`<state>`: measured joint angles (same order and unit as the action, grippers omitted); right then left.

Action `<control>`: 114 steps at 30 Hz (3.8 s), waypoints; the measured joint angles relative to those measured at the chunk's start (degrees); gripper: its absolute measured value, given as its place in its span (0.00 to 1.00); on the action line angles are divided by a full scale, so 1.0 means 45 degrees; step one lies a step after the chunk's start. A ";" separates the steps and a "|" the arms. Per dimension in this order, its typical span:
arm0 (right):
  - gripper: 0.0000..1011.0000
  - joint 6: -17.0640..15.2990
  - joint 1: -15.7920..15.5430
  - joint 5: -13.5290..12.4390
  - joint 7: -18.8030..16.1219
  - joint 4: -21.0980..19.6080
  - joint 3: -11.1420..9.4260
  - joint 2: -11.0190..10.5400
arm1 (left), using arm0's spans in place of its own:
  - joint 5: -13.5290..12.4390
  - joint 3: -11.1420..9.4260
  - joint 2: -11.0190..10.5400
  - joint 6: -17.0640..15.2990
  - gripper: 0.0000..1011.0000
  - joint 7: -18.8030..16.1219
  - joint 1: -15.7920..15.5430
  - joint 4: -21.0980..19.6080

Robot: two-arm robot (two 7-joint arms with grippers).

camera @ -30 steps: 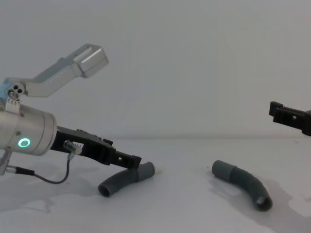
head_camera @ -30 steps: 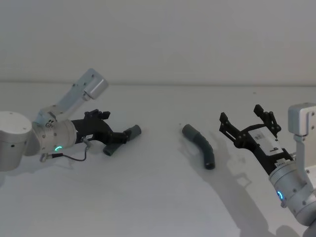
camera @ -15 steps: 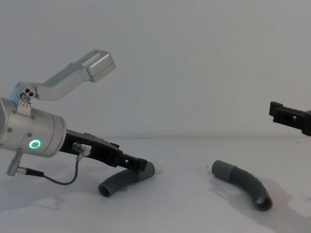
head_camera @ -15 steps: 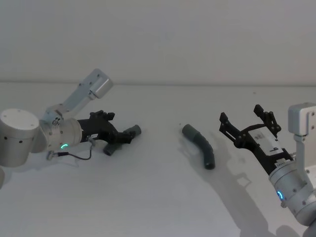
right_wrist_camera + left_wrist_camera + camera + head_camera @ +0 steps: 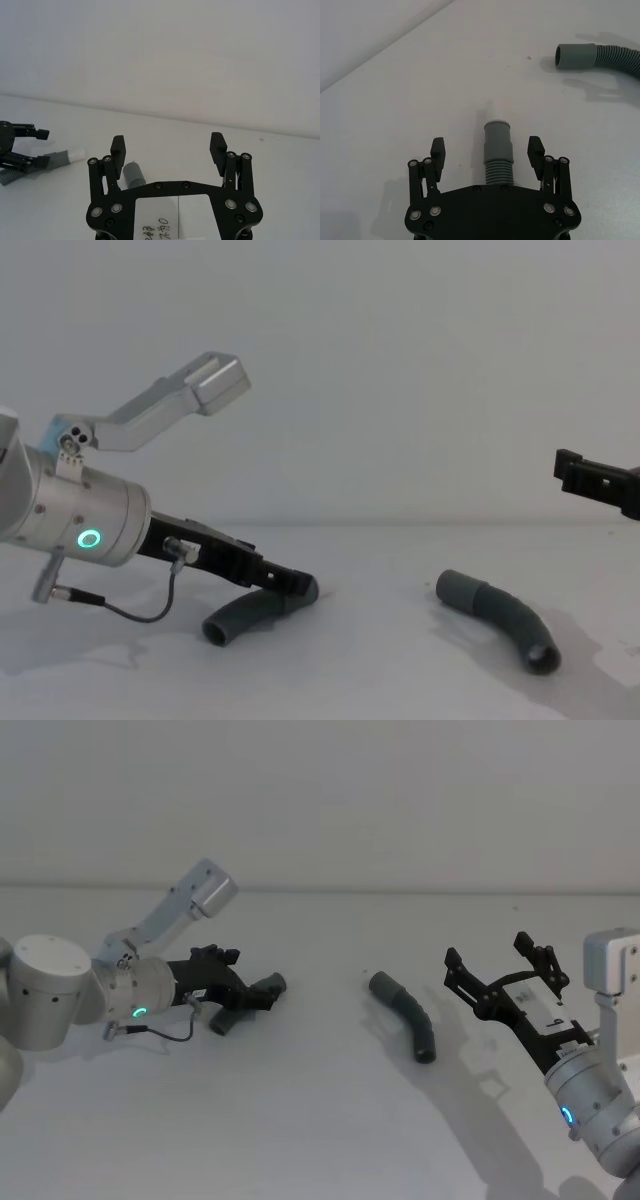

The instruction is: Use both hands to pick up one end of the pipe from the table, align the ends, and insert them.

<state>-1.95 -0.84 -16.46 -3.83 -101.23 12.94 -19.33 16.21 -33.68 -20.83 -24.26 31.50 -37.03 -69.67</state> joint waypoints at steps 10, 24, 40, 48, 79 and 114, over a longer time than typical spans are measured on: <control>0.99 0.0000 0.0000 0.0000 0.0000 0.0000 0.0000 0.0000 | -0.0092 -0.0112 0.0209 -0.0007 0.99 0.0064 -0.0244 0.0470; 0.99 0.0001 0.0000 0.0000 0.0000 0.0000 0.0001 0.0000 | -0.0208 -0.0210 0.0390 -0.0205 0.99 0.0198 -0.0446 0.0877; 0.99 0.0000 0.0000 0.0000 0.0000 0.0000 0.0000 0.0000 | -0.0234 -0.0229 0.0518 -0.0388 0.95 0.0176 -0.0494 0.1095; 0.99 0.0000 0.0000 0.0000 0.0000 0.0000 0.0000 0.0000 | -0.0245 -0.0229 0.0545 -0.0429 0.77 0.0153 -0.0504 0.1141; 0.99 0.0000 0.0000 -0.0001 0.0000 0.0000 0.0000 0.0000 | -0.0251 -0.0228 0.0572 -0.0466 0.35 0.0128 -0.0514 0.1182; 0.99 0.0000 0.0000 -0.0001 0.0000 0.0000 0.0000 0.0000 | -0.0250 -0.0229 0.0570 -0.0466 0.35 0.0130 -0.0514 0.1182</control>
<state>-1.95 -0.84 -16.47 -3.83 -101.23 12.94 -19.33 15.08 -34.72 -18.27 -26.35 32.08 -39.34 -64.36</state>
